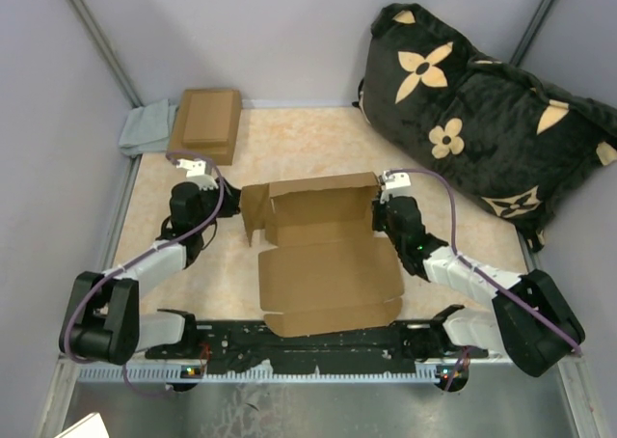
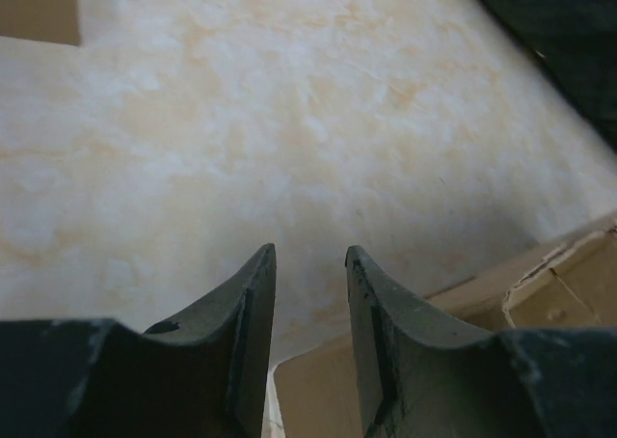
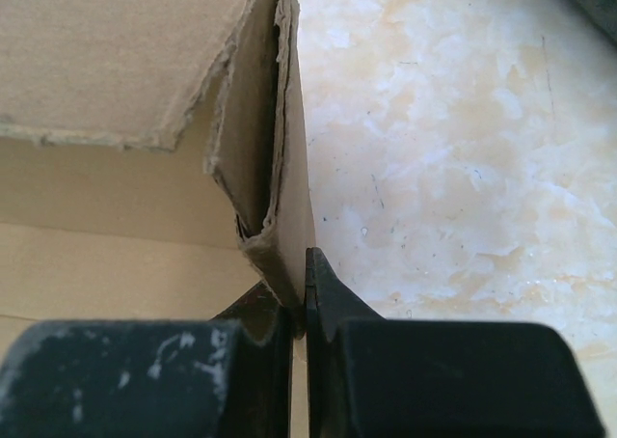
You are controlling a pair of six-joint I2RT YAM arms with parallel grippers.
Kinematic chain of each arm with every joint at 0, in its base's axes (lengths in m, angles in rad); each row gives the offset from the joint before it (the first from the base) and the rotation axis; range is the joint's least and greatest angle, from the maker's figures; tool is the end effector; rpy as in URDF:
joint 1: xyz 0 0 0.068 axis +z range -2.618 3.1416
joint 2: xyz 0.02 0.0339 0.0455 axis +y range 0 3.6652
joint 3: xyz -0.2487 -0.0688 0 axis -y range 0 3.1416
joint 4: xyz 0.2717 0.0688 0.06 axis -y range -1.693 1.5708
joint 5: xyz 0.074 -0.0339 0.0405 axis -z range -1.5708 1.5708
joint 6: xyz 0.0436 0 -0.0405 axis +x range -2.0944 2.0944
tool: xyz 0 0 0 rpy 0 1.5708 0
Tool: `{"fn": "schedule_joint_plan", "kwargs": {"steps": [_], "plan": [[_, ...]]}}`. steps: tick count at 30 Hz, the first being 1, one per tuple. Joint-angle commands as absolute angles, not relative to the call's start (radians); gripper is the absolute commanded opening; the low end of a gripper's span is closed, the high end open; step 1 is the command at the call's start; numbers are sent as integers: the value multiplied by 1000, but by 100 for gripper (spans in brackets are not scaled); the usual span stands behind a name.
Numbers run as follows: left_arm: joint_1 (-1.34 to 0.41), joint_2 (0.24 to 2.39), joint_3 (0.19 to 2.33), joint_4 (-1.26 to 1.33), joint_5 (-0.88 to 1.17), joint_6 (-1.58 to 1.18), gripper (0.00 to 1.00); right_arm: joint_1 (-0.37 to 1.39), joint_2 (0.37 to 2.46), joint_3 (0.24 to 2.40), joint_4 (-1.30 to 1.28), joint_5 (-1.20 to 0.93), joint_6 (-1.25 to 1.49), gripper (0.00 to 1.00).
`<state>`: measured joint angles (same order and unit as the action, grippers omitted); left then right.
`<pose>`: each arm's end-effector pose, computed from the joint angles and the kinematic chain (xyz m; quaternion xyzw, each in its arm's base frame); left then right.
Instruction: Fold the paper box
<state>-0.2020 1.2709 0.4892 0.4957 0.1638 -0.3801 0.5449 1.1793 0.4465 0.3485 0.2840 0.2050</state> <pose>0.2865 -0.0659 0.1693 -0.0221 0.7992 -0.2341 0.5532 0.2412 0.1319 0.1628 -0.0608 0.8223 0.0935 0.5580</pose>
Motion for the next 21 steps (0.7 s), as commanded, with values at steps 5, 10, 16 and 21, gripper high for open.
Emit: {"fn": "schedule_joint_plan", "kwargs": {"steps": [5,10,16,21], "plan": [[-213,1050,373,450,313,-426,41,536,1199,517,317,234,219,0],[-239,895,299,397,308,-452,41,536,1212,524,325,222,227,0],[-275,924,281,426,326,-446,42,535,1214,521,328,207,241,0],[-301,924,308,392,340,-447,42,536,1204,523,313,211,242,0]]}}
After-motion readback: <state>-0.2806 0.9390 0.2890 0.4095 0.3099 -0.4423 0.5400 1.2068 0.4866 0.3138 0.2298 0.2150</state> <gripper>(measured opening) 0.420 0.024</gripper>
